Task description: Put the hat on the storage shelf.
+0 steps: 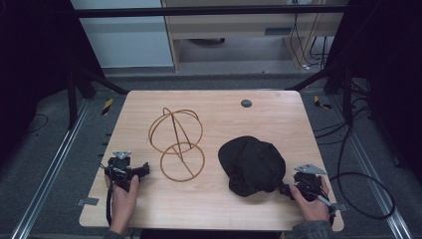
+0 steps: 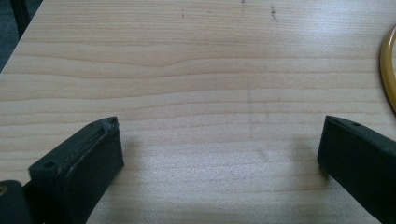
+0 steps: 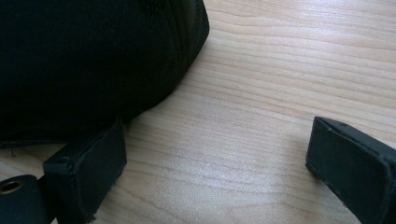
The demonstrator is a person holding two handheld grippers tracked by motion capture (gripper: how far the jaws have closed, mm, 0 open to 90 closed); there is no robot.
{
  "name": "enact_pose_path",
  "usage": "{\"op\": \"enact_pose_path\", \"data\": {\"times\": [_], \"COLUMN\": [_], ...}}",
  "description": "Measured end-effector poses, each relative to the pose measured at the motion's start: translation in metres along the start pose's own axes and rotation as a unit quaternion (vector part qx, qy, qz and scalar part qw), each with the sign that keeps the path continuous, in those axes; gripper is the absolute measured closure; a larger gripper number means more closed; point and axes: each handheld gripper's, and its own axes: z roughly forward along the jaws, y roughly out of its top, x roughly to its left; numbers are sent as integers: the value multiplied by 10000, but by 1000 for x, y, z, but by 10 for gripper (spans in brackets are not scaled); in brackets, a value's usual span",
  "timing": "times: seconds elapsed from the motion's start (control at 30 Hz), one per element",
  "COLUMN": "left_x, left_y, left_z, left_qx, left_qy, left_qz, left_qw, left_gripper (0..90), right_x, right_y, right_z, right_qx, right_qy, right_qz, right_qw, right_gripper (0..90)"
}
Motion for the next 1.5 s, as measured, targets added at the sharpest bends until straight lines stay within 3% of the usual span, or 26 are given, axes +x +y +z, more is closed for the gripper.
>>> {"op": "enact_pose_path", "data": {"times": [0.27,0.33,0.57,0.8,0.87,0.93,1.0,1.17,1.23,1.5], "left_x": [-1,-1,0,0,0,0,1,0,0,-1], "left_y": [6,6,5,4,4,4,4,4,4,4], "left_z": [6,6,5,4,4,4,4,4,4,4], "left_qx": [2,1,3,-2,-1,-1,1,-8,-2,-3], "left_qy": [-156,-172,-224,-262,-265,-267,-274,-269,-258,-258], "left_qz": [162,170,207,240,242,244,251,253,268,262], "left_qw": [9997,9997,9995,9994,9994,9993,9993,9993,9993,9993], "left_gripper": [0,0,0,0,0,0,0,0,0,0], "right_x": [1,5,22,25,24,24,24,31,37,51], "right_y": [1,1,-4,-3,-1,3,10,29,38,75], "right_z": [-1,-11,-32,-61,-69,-75,-81,-97,-97,-95], "right_qx": [56,161,203,105,90,52,34,-10,55,8], "right_qy": [2,140,177,430,402,259,378,477,556,779], "right_qz": [35,61,-168,-141,-134,-234,-126,-310,-442,-562], "right_qw": [10000,9998,9995,9989,9991,9994,9992,9984,9975,9954], "right_gripper": [94,116,100,88,89,93,93,87,79,72]}}
